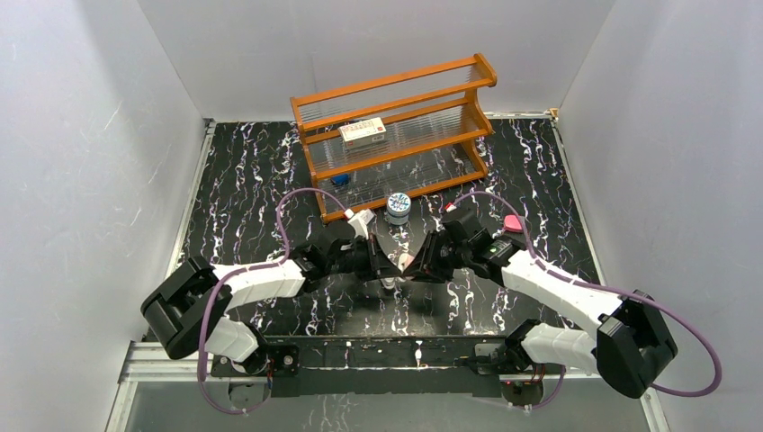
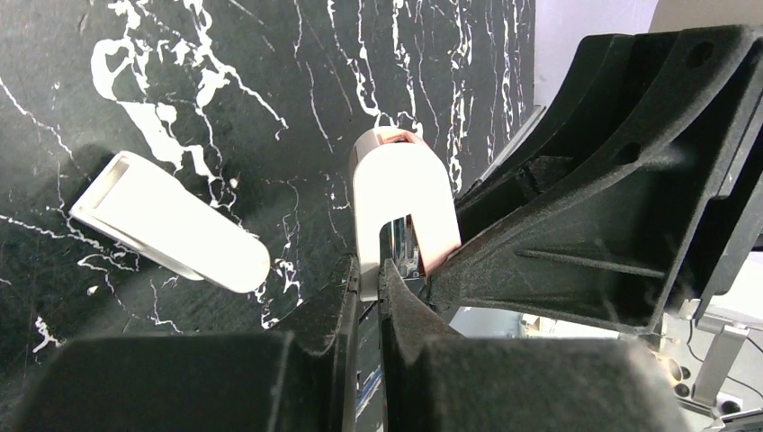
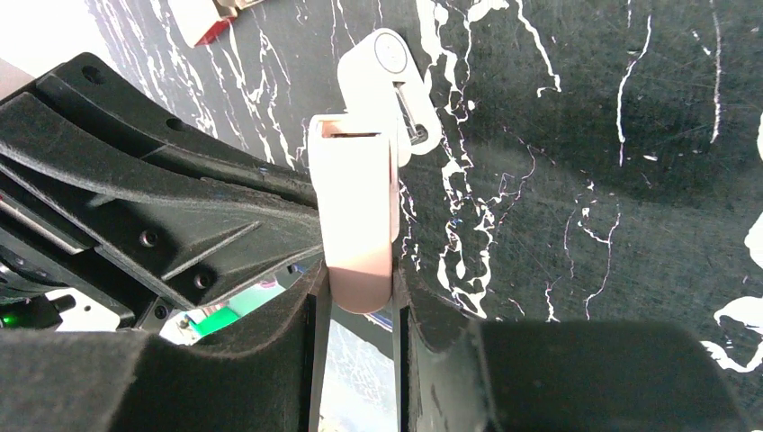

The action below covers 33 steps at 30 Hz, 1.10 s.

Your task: Load the staples into the stapler

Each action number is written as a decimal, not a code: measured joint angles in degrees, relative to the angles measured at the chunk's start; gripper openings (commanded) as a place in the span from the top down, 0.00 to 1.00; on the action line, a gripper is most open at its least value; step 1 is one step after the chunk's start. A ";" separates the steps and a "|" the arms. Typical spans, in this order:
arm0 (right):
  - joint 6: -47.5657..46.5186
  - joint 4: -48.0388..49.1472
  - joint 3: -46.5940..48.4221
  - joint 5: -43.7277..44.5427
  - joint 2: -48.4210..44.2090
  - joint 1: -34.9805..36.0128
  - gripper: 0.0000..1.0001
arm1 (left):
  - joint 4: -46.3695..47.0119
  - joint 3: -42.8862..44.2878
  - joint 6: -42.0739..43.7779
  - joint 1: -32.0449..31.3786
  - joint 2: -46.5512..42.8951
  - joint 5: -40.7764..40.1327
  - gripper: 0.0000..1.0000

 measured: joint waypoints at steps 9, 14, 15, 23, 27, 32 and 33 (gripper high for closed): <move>-2.12 -4.46 1.88 -0.63 -2.58 -5.14 0.85 | -4.33 2.60 5.16 0.00 0.46 -1.01 1.00; -3.15 -5.49 2.27 -1.53 -2.67 -6.56 0.83 | -4.90 3.23 6.84 -0.07 0.59 -0.72 1.00; -3.34 -5.49 2.27 -1.73 -2.69 -6.80 0.83 | -4.90 3.43 7.17 -0.04 0.74 -0.59 1.00; -6.71 -6.80 3.06 -3.85 -2.58 -10.60 0.78 | -4.85 5.88 11.21 0.02 3.15 1.05 1.00; -8.87 -7.91 4.94 -4.94 -1.79 -13.94 0.75 | -5.25 6.12 14.23 0.02 3.08 1.81 1.00; -10.91 -8.55 6.86 -5.92 0.15 -16.68 0.70 | -5.29 6.10 17.49 -0.07 2.84 3.89 1.00; -11.23 -8.55 7.04 -6.14 0.44 -16.79 0.68 | -5.29 6.10 17.81 -0.07 2.84 4.02 1.00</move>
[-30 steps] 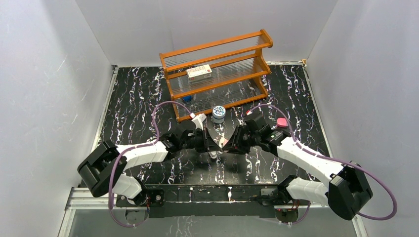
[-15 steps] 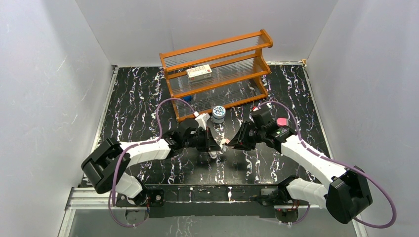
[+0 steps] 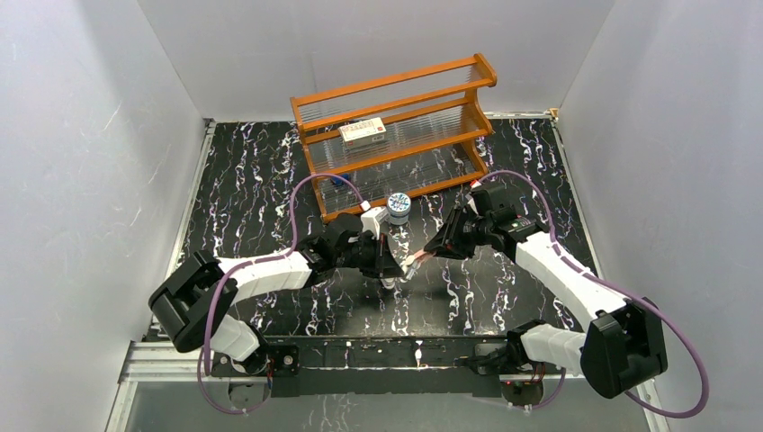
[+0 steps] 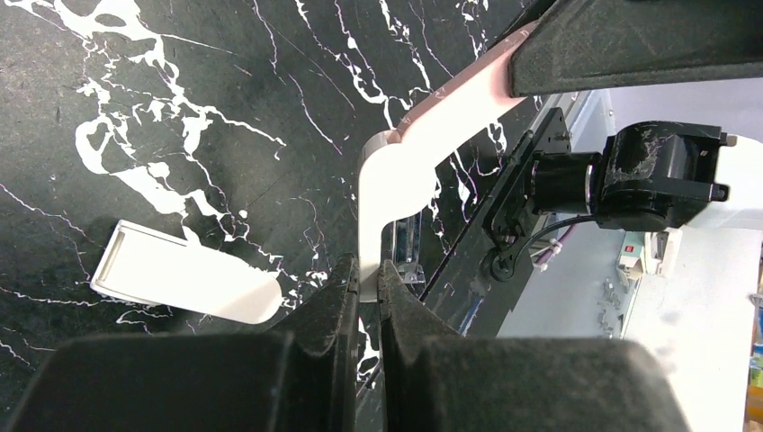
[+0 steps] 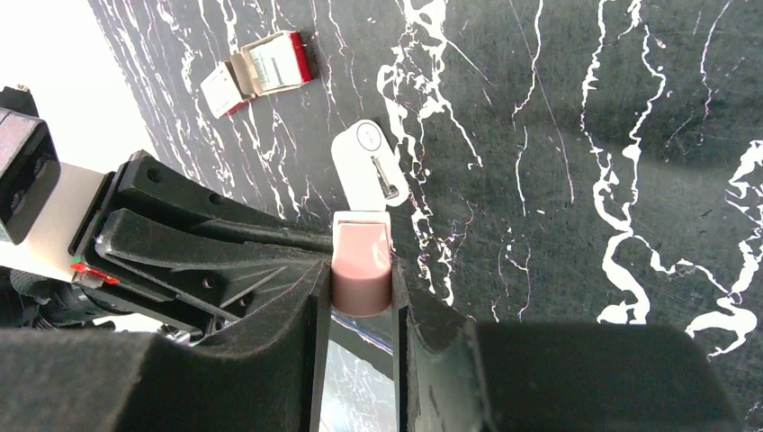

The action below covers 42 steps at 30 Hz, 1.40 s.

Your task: Load the staples into the stapler

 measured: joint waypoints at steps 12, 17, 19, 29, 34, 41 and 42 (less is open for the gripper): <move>-2.34 1.73 0.31 -0.76 -0.11 -1.11 0.11 | -4.72 4.63 -3.65 -0.04 3.41 -3.96 1.00; -2.10 5.53 -2.10 -1.09 -0.92 -1.09 0.08 | -4.70 6.21 -8.09 -0.04 7.48 -6.01 1.00; -1.75 6.73 -3.30 -0.63 -0.81 -1.09 0.08 | -4.68 6.45 -9.44 -0.04 8.48 -6.40 1.00; 1.22 19.02 -9.18 1.92 3.67 -0.66 0.17 | -1.99 6.84 -14.21 -0.04 8.94 -6.78 1.00; 1.25 22.69 -9.18 1.95 8.31 1.16 0.35 | -1.44 6.97 -15.10 -0.04 9.07 -6.75 1.00; 2.01 25.62 -9.18 2.08 10.88 2.43 0.62 | -0.63 7.30 -15.34 -0.04 10.80 -6.73 1.00; 2.05 25.68 -9.18 2.25 10.93 2.47 0.63 | -0.61 7.34 -15.34 -0.04 10.80 -6.71 1.00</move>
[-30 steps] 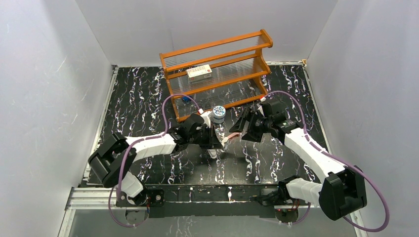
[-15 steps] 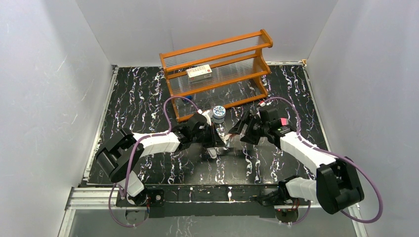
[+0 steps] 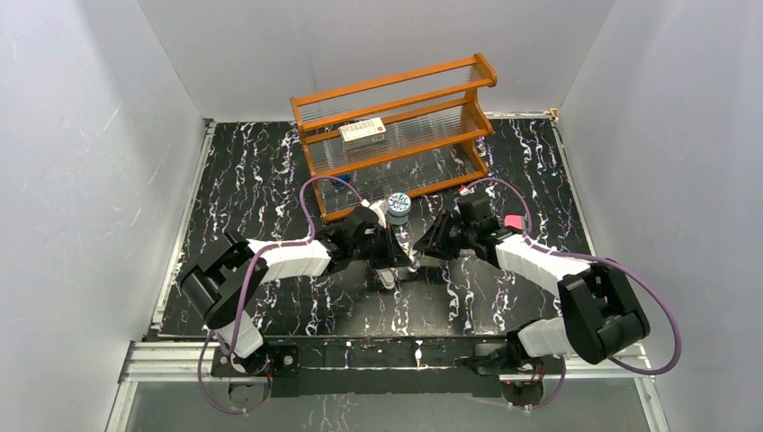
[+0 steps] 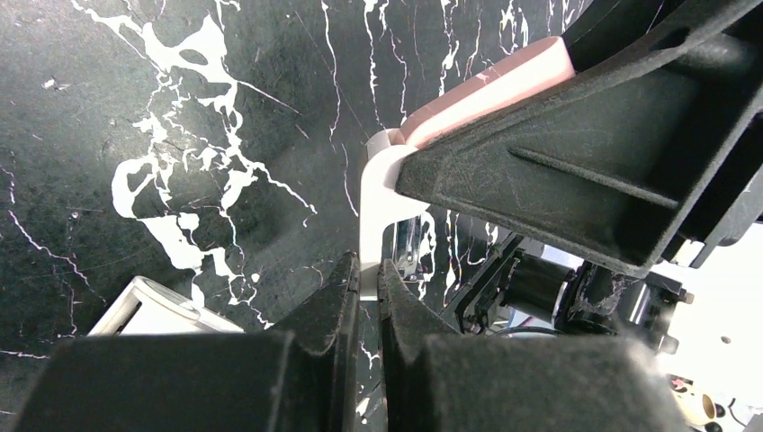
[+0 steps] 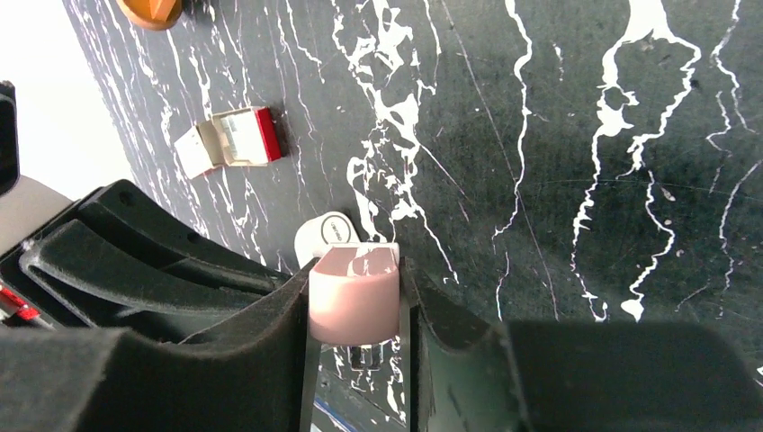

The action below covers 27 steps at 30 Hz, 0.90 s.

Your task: Load the staples into the stapler

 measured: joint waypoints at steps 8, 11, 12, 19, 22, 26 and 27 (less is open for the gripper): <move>-1.51 -2.32 1.25 3.04 0.59 0.57 0.66 | -1.62 0.26 -0.31 0.04 -0.04 -0.68 0.61; -3.82 -5.79 3.50 6.23 1.33 0.57 0.66 | -3.34 0.26 -0.61 0.44 -0.61 -1.60 0.59; -4.85 -7.19 4.55 7.58 1.64 0.57 0.66 | -3.85 0.26 -0.74 0.57 -1.01 -1.84 0.58; -13.18 -16.41 12.31 16.17 5.57 0.59 0.65 | -8.74 0.33 0.61 2.64 -10.60 -5.60 0.52; -16.00 -20.06 15.02 18.69 8.22 0.74 0.64 | -11.37 0.72 1.88 3.13 -14.29 -8.09 0.48; -18.60 -24.92 18.91 20.41 13.03 1.29 0.64 | -15.69 0.57 3.32 3.56 -16.90 -10.95 0.44; -19.19 -25.86 19.65 20.55 14.14 1.53 0.63 | -16.48 0.24 3.56 3.67 -17.33 -11.50 0.43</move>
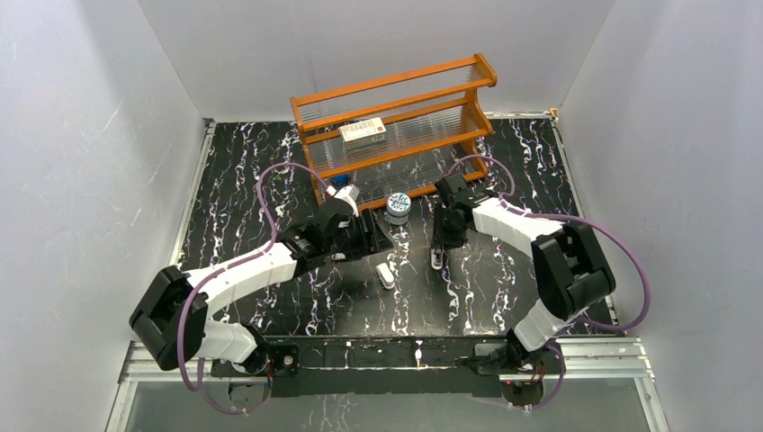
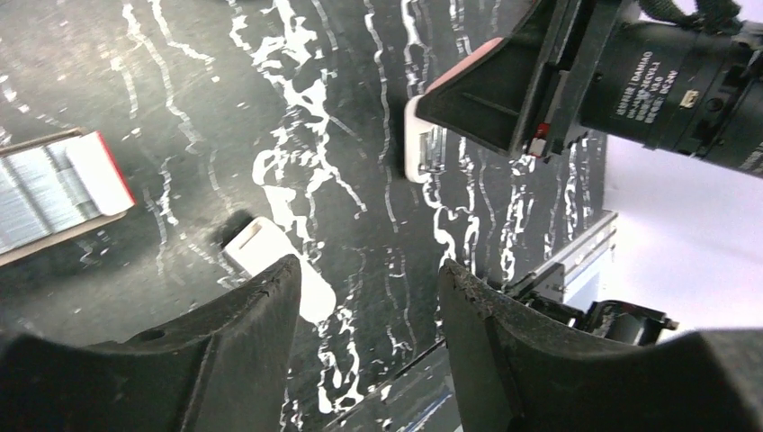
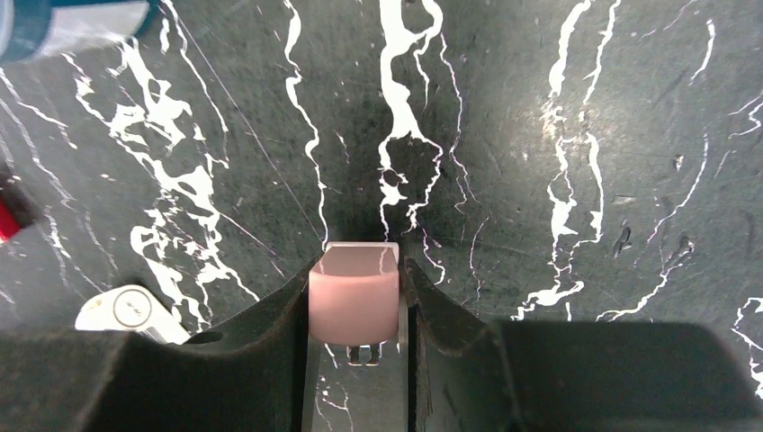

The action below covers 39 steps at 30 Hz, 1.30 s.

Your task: Load the staples into the stapler

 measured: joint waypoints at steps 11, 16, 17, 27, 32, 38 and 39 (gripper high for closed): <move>-2.23 -7.41 5.90 1.53 5.84 2.36 0.46 | -3.96 -7.15 -0.13 0.57 -4.31 -1.75 0.39; -1.97 -9.51 7.45 2.60 5.95 2.97 0.34 | -4.00 -8.70 -0.50 0.57 -5.11 -1.75 0.35; -1.90 -9.79 7.72 2.82 5.92 3.10 0.32 | -3.98 -9.05 -0.55 0.57 -5.22 -1.75 0.34; 2.38 -12.22 7.89 6.23 -3.91 11.85 0.26 | -6.05 -11.58 -2.80 0.59 -7.23 -2.62 0.12; 6.86 -11.89 7.17 8.79 -5.57 22.23 0.27 | -7.23 -13.18 -4.15 0.63 -7.26 -3.85 0.31; 7.10 -8.66 6.97 7.08 -3.28 27.71 0.36 | -6.71 -15.21 -5.55 0.72 -7.13 -4.28 0.44; 6.82 -8.02 7.04 6.71 -2.12 27.74 0.37 | -6.40 -15.21 -5.62 0.74 -6.97 -4.26 0.45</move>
